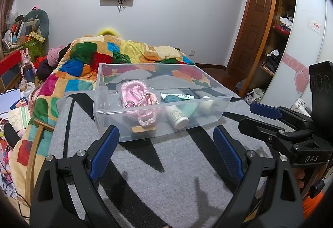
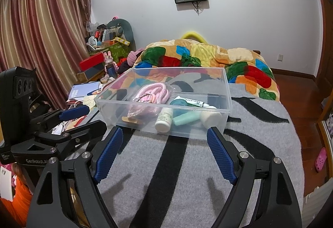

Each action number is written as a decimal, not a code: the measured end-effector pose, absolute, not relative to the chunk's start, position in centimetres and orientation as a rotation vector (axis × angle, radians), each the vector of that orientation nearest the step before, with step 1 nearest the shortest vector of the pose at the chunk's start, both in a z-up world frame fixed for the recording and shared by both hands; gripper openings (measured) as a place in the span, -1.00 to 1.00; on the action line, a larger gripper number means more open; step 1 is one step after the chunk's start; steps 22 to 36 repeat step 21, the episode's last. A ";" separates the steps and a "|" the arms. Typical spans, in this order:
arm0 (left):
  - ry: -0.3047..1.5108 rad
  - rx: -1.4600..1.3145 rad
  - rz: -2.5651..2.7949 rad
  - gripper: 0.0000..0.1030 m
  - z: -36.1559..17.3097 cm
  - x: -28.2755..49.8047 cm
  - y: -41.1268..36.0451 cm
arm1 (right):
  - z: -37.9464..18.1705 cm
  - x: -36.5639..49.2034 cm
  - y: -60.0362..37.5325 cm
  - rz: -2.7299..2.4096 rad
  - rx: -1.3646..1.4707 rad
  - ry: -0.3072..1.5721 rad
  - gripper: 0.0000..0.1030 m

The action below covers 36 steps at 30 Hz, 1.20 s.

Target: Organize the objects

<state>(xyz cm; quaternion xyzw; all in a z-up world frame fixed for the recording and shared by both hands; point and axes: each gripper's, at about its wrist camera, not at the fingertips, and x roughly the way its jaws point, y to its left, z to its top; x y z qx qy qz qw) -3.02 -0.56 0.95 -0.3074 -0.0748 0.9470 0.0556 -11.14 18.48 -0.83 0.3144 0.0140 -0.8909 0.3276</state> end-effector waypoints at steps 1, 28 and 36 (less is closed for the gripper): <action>-0.227 -0.934 2.871 0.79 0.9 -3.0 -0.6 | -0.8 -11.1 18.5 -2.333 0.824 0.036 0.57; -0.217 -0.920 2.872 0.90 1.0 -2.7 -0.4 | -1.5 -11.3 18.3 -2.326 0.848 0.037 0.57; -0.217 -0.920 2.872 0.90 1.0 -2.7 -0.4 | -1.5 -11.3 18.3 -2.326 0.848 0.037 0.57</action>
